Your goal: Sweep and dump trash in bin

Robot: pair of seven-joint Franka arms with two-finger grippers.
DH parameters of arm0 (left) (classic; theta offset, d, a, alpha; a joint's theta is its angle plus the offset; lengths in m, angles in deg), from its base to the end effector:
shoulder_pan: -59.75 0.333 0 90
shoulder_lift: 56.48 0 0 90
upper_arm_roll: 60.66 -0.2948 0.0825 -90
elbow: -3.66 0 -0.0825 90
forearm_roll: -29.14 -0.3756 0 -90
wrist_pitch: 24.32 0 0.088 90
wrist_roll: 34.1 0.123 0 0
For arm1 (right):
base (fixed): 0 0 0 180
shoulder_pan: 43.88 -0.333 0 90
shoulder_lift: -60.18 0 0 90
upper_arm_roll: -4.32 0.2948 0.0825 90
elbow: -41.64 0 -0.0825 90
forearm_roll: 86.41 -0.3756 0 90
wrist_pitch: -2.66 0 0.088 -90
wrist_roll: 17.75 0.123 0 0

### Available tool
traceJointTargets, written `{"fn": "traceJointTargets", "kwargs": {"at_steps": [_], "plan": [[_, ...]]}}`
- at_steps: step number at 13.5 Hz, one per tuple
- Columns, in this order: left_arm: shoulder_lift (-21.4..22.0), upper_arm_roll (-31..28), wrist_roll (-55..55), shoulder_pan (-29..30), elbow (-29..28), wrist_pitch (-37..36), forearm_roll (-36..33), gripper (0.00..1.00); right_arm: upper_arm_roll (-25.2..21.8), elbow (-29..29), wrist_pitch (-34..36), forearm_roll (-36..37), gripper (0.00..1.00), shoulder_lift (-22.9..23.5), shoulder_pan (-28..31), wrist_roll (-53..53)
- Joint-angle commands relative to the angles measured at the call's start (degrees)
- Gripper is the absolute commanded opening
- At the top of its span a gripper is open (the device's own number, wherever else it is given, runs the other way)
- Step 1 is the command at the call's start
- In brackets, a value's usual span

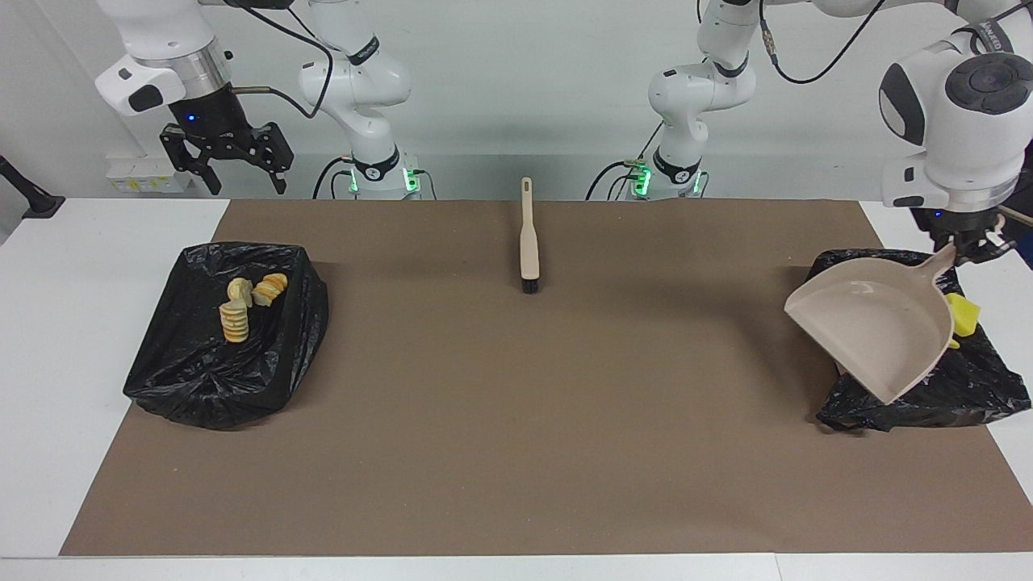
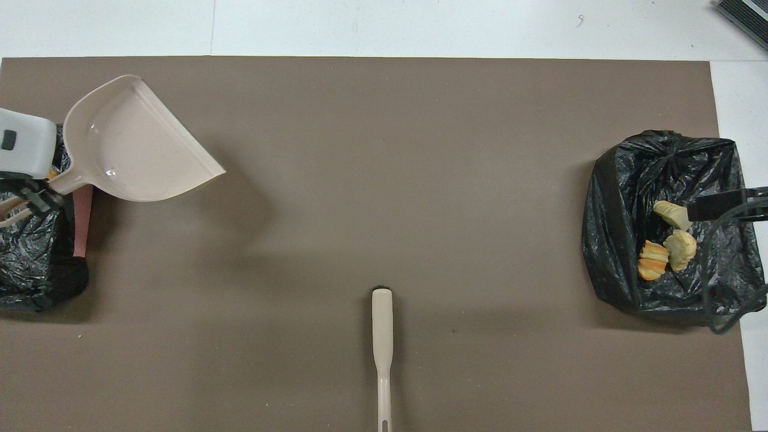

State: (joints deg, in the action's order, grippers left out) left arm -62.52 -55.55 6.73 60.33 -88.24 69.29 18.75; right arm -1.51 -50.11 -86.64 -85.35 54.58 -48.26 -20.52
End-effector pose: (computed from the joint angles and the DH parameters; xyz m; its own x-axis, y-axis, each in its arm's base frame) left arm 0.5751 -0.0223 0.5200 0.6846 -0.7092 -0.1683 -0.7265 -0.6827 -0.0785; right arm 0.5170 -0.0180 0.6237 0.9983 0.0228 0.0540 0.0222 -0.9997 0.0112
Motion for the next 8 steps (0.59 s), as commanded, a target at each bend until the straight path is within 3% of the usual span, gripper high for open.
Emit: {"fn": "traceJointTargets", "kwargs": {"at_steps": [1,5,8], "plan": [[2.3,-0.8,-14.4,-4.6,-2.0,-2.0,5.2,0.00,0.0,-0.7,-0.3,-0.8,1.00,-0.9,0.3,-1.1],[2.6,-0.8,-38.1,-13.4,-3.5,1.2,10.3,0.00,0.0,-0.7,-0.3,-0.9,1.00,-0.9,0.3,-1.0],[0.7,-0.8,-47.5,-19.4,-4.4,7.4,11.2,0.00,-0.8,-0.7,-0.1,-0.1,1.00,-0.9,1.1,-1.0]]}}
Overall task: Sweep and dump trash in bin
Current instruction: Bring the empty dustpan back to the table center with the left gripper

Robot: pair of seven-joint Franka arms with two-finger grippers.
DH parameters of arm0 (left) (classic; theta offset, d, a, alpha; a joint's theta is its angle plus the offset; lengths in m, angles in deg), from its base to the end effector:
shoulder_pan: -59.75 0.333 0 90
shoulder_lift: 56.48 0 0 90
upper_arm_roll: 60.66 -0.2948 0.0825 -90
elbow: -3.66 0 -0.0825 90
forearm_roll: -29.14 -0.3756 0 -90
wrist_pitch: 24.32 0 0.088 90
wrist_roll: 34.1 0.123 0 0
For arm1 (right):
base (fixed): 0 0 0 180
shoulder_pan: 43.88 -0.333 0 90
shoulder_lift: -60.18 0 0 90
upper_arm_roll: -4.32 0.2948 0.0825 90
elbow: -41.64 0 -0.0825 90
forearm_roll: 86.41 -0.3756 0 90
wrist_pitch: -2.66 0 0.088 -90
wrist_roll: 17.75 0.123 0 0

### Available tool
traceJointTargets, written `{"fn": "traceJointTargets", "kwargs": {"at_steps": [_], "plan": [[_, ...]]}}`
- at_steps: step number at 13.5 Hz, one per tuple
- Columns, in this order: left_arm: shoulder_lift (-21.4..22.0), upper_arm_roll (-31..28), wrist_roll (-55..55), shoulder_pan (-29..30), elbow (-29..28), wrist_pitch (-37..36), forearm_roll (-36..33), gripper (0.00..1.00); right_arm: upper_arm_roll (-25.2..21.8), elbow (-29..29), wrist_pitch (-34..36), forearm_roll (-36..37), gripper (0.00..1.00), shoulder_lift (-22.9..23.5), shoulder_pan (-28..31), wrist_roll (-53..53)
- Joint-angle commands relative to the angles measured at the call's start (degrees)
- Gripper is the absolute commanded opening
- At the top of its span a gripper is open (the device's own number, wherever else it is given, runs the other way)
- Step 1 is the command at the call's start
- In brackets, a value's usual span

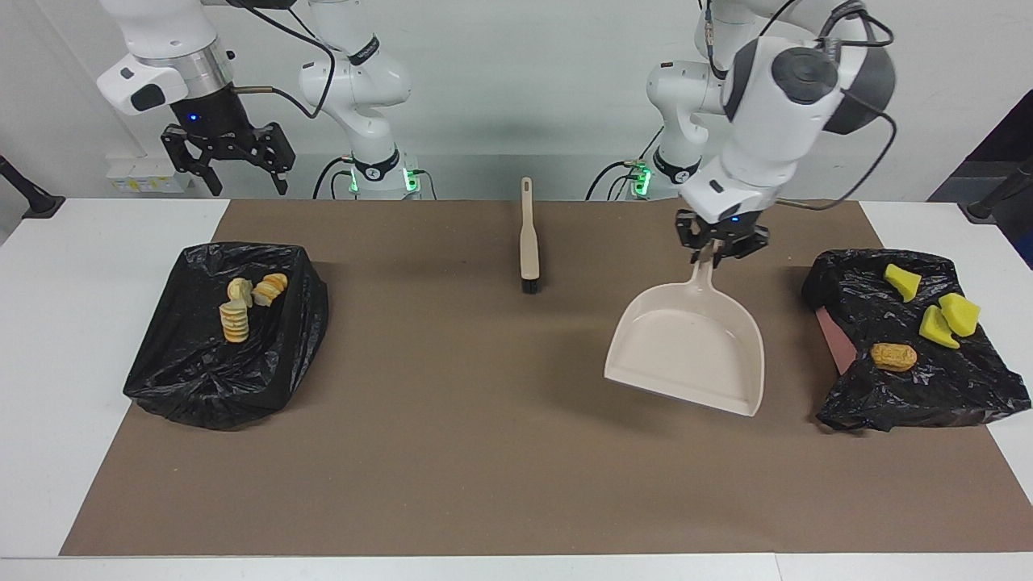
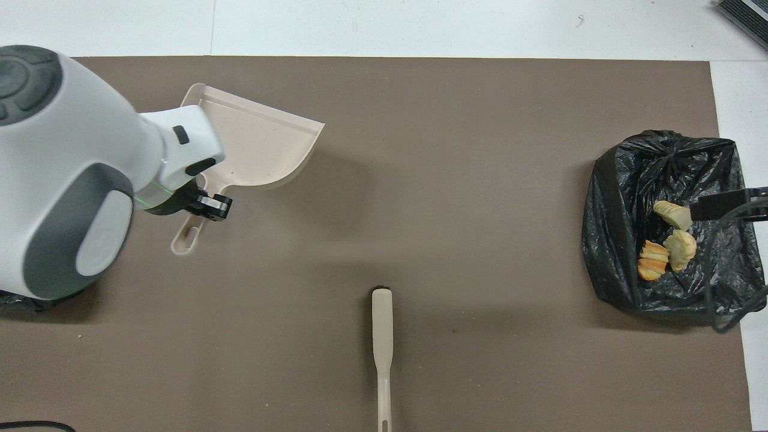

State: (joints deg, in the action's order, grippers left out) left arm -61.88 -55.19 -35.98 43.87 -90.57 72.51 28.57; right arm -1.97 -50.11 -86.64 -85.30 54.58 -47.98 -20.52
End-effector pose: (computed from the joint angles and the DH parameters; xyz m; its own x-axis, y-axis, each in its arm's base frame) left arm 0.5374 -0.2069 0.5103 0.9413 -0.3340 -0.0484 -0.3345 -0.9424 -0.0024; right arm 0.5168 -0.0250 0.6237 0.9985 0.0099 0.0539 0.0093 -0.9999 0.0113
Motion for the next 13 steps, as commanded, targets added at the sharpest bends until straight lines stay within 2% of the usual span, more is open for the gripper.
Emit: {"fn": "traceJointTargets", "kwargs": {"at_steps": [1,2,8,13], "plan": [[-0.6,-1.2,-7.1,-4.2,-2.7,6.6,2.2,0.00,-0.1,-0.6,-0.2,-0.2,1.00,-0.8,0.8,-1.1],[-1.3,-1.2,-8.9,-5.1,-3.0,8.5,2.5,0.00,0.3,-0.6,-0.2,-0.2,1.00,-0.9,0.6,-1.1],[-11.6,-1.2,-23.0,-12.6,-3.2,20.7,2.4,0.00,0.5,-0.6,-0.2,-0.8,1.00,-0.9,0.0,-1.1],[-14.4,-1.2,-28.8,-14.4,-5.5,27.3,2.4,0.00,0.5,-0.9,-0.1,-1.2,1.00,-1.0,0.0,-1.1]]}}
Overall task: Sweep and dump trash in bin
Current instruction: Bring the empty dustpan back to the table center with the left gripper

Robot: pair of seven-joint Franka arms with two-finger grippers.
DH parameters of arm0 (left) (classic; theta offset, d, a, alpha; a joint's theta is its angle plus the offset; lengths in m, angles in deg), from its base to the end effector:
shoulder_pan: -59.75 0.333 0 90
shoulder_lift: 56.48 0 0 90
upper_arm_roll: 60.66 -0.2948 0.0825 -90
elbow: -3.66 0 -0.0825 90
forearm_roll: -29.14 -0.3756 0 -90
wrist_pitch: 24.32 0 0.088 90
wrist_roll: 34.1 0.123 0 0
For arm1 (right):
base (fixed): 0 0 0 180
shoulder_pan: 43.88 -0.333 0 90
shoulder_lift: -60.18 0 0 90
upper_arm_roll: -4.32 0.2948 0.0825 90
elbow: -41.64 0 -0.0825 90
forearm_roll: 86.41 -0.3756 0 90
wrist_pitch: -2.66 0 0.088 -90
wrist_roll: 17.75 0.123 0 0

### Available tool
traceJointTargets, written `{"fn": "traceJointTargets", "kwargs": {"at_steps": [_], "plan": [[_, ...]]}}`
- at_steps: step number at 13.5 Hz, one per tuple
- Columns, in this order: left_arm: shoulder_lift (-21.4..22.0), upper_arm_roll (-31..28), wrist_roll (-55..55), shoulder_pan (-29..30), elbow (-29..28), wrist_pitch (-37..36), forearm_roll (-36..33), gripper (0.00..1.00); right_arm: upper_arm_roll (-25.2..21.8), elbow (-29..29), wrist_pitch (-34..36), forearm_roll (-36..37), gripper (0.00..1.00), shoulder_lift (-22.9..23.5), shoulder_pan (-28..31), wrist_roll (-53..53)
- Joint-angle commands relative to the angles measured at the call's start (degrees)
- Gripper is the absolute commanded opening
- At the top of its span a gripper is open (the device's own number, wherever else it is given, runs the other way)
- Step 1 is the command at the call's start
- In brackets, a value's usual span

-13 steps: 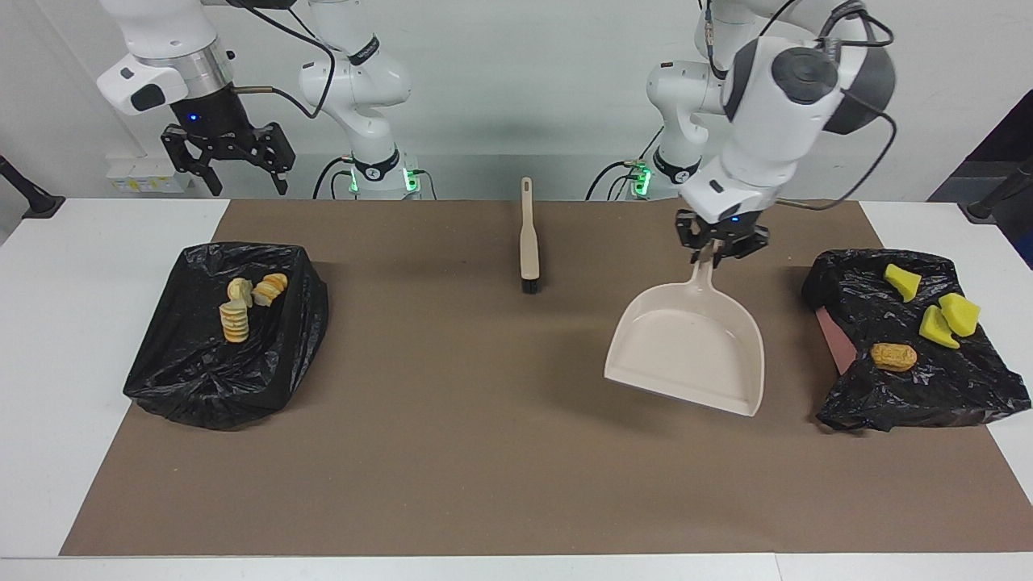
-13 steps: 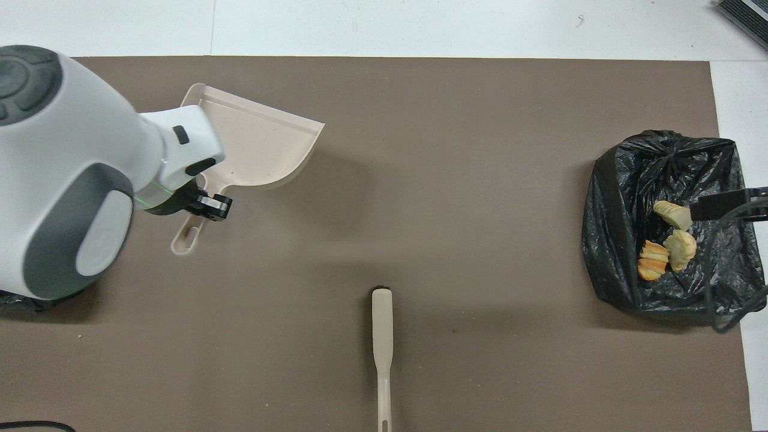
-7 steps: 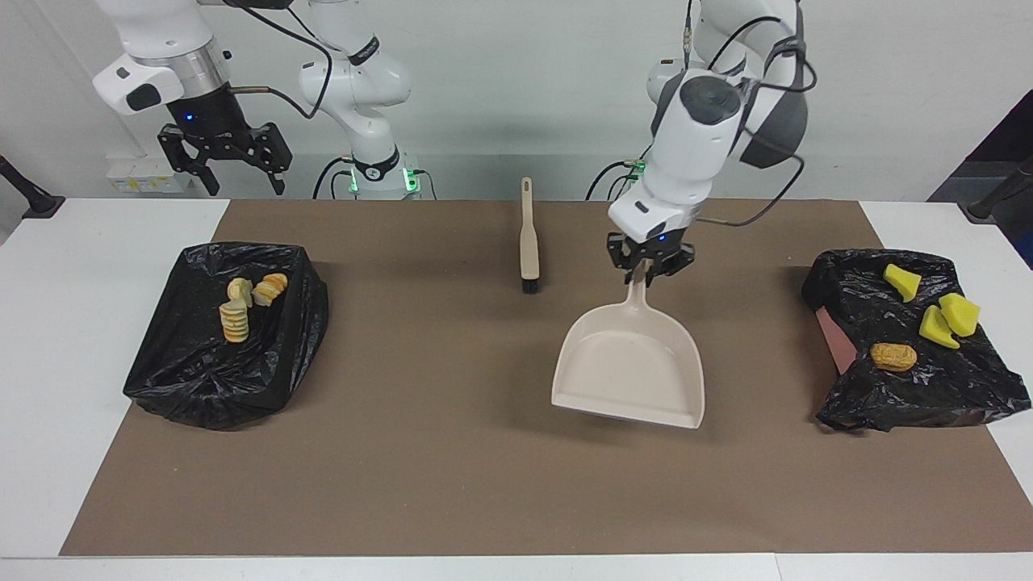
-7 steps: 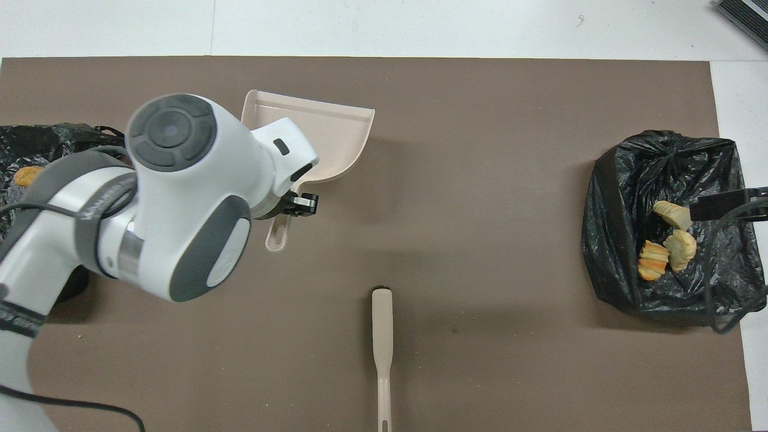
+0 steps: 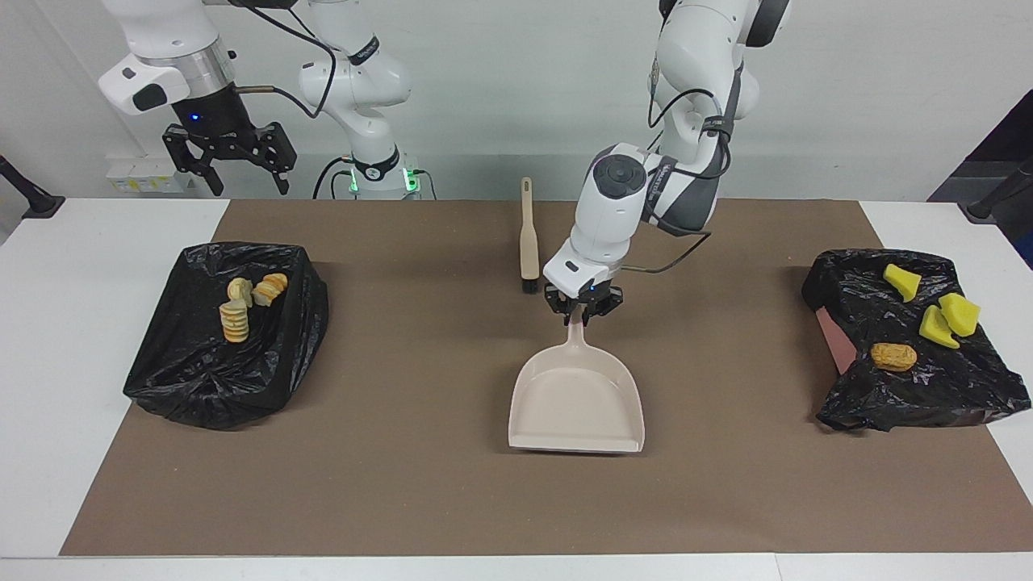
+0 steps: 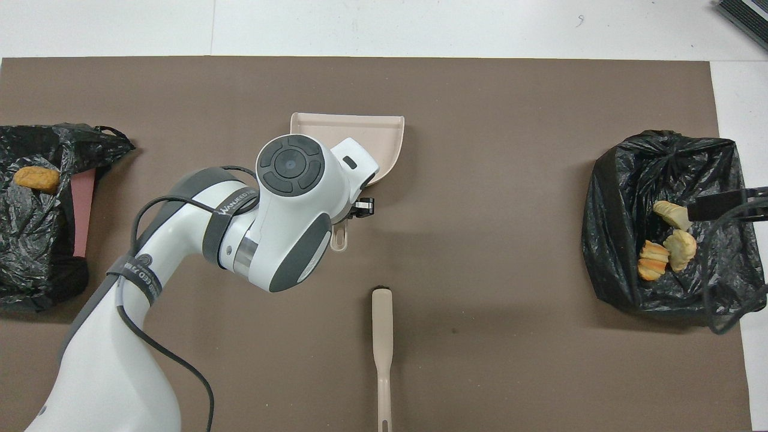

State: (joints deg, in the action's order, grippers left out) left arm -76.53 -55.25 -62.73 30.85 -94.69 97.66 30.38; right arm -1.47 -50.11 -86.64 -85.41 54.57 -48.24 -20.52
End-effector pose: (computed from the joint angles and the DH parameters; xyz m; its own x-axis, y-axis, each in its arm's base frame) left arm 0.5335 -0.3601 0.3593 0.9963 -0.0802 0.0310 -0.0824 -0.9937 0.0754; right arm 0.5170 -0.0177 0.6238 0.9983 0.0231 0.0542 0.0226 -0.9997 0.0102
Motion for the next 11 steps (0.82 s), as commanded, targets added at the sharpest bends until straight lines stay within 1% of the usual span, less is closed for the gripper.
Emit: {"fn": "traceJointTargets", "kwargs": {"at_steps": [1,2,3,4,5,6,9,11], "plan": [[-0.1,-1.1,-2.9,-1.9,-1.6,2.6,0.6,0.00,-0.1,-0.9,-0.2,-1.0,1.00,-1.0,0.1,-1.1],[-0.2,-1.1,-3.6,-2.0,-1.8,2.9,0.6,0.00,-0.1,-1.0,-0.3,-1.0,1.00,-1.0,0.2,-1.1],[-0.2,-1.1,-3.1,-1.8,-1.8,2.9,0.6,0.06,0.0,-0.7,-0.7,-0.9,1.00,-0.9,0.2,-1.0],[-0.1,-1.1,-3.7,-1.8,-1.8,2.9,0.6,0.75,0.1,-0.4,-0.6,-1.0,1.00,-0.5,0.1,-1.0],[0.0,-1.2,-3.7,-1.5,-1.5,2.8,0.6,0.91,0.0,-0.3,0.0,-1.2,1.00,-0.8,0.1,-1.0],[0.4,-1.2,-3.7,-0.9,-1.1,2.5,0.6,1.00,0.0,-0.3,-0.1,-1.5,1.00,-0.9,0.1,-0.6],[2.0,-1.8,-3.7,1.9,0.6,0.5,0.6,1.00,0.2,-0.5,-0.8,-1.9,1.00,-1.0,0.1,1.2],[2.6,-1.8,-3.2,5.5,1.9,-1.0,0.6,1.00,0.2,-0.6,-0.9,-1.9,1.00,-1.0,0.1,1.3]]}}
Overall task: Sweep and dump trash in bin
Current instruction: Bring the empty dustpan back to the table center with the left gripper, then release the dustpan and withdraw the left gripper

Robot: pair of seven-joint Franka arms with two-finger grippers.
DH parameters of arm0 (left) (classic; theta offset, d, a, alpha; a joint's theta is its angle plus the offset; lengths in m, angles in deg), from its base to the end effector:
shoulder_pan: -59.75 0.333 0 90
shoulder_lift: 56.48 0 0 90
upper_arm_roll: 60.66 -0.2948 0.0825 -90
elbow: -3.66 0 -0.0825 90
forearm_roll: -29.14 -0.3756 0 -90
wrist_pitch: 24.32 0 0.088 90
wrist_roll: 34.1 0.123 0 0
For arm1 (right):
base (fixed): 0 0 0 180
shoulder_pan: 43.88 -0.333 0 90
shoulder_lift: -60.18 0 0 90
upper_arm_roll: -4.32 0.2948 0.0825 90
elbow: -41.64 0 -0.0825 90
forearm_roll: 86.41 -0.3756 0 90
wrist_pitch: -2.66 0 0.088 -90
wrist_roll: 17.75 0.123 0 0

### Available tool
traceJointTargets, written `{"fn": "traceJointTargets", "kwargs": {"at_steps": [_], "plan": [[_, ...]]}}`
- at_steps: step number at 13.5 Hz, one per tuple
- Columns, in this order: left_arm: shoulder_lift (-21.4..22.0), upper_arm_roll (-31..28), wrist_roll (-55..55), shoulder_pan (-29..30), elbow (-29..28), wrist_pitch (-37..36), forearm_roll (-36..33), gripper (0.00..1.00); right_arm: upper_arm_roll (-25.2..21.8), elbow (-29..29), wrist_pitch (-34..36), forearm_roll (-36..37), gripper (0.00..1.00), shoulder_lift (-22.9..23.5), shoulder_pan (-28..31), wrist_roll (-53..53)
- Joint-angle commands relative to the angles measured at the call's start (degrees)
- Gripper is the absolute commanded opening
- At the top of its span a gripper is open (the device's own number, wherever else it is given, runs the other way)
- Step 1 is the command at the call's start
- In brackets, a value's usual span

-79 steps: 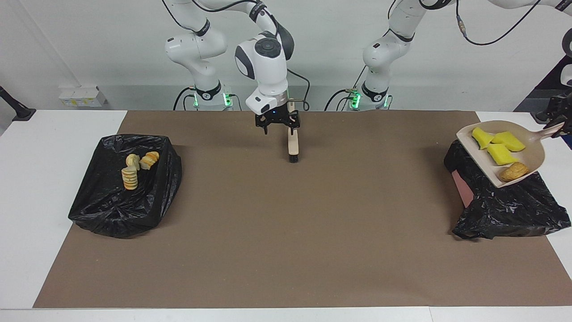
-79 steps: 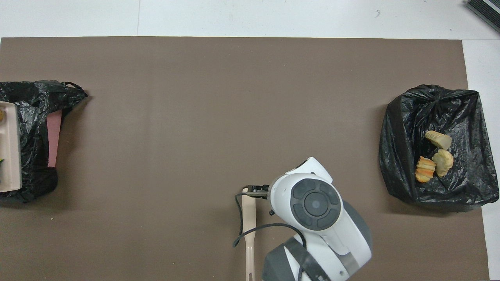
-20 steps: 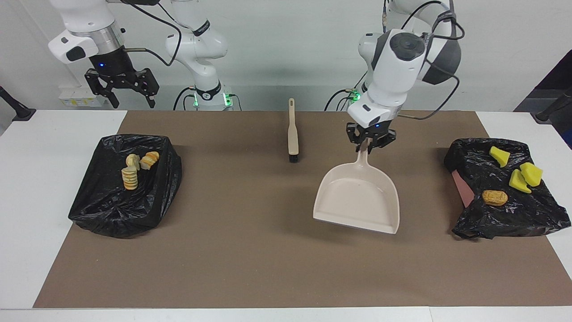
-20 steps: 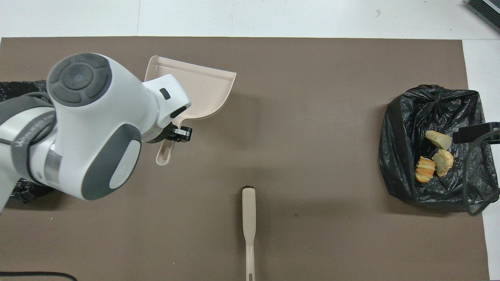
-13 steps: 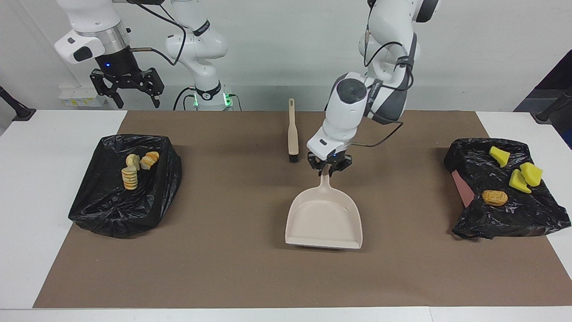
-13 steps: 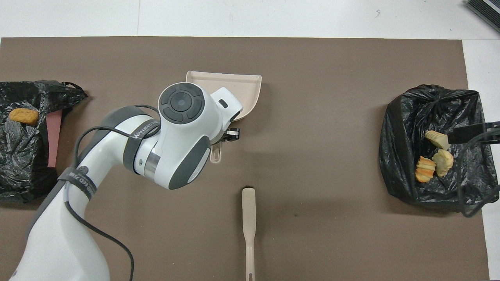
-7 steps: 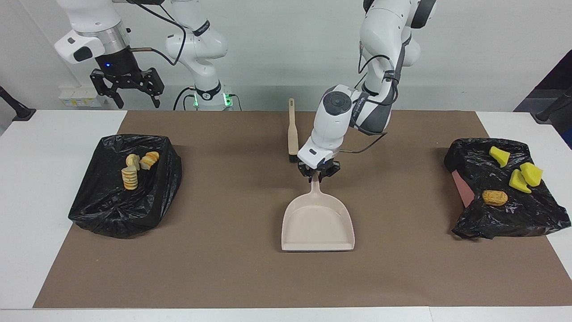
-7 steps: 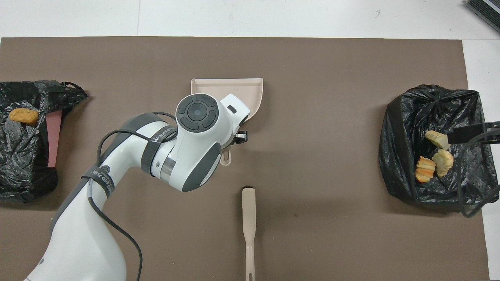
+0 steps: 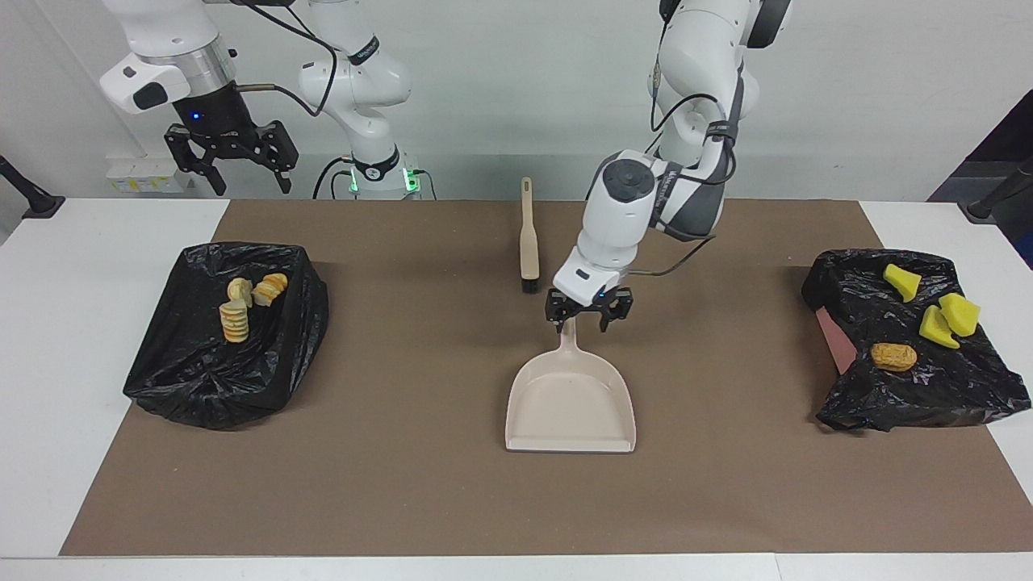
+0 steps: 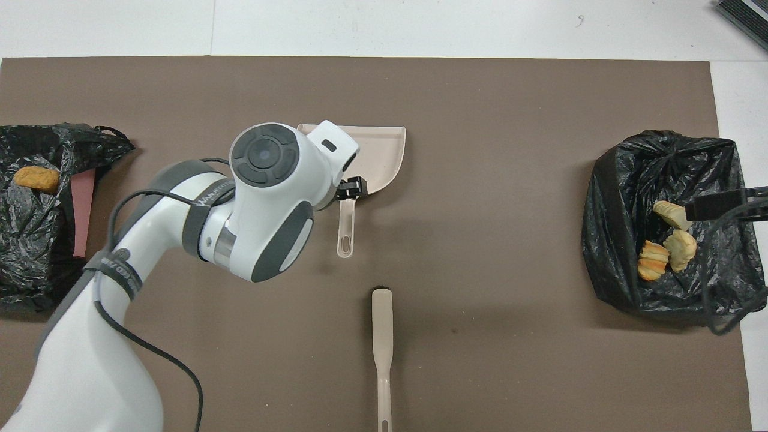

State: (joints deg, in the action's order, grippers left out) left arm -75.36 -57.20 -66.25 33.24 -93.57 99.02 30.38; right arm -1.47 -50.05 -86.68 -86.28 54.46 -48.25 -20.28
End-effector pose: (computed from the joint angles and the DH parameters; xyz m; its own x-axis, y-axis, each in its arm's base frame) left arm 0.5639 -0.3229 0.3835 0.9946 0.0574 0.0860 0.0487 -0.9938 0.1001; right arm 0.5166 -0.0158 0.6254 0.9981 0.0193 0.0586 0.0196 -0.9998 -0.0052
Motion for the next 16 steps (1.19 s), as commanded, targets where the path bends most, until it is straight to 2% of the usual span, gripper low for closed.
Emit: {"fn": "traceJointTargets", "kwargs": {"at_steps": [1,4,8,13,16], "plan": [[2.3,0.1,0.7,4.5,1.2,-3.5,0.6,1.00,0.2,-0.8,-0.8,-1.0,1.00,-0.9,0.1,1.0],[3.4,0.8,1.6,10.2,3.3,-7.4,0.6,1.00,0.2,-0.5,-0.9,-0.9,1.00,-0.6,0.1,0.9],[6.3,0.7,13.4,15.8,3.9,-12.9,1.1,1.00,0.2,-0.9,0.0,-0.8,1.00,-0.8,0.1,1.1],[9.9,0.0,27.3,21.6,4.2,-19.4,2.0,1.00,-0.3,-0.6,0.0,-0.8,1.00,-0.8,0.3,4.0],[13.1,-0.6,29.5,22.7,4.2,-22.7,1.3,1.00,0.0,-0.6,0.0,-1.0,1.00,-0.8,0.2,4.0]]}}
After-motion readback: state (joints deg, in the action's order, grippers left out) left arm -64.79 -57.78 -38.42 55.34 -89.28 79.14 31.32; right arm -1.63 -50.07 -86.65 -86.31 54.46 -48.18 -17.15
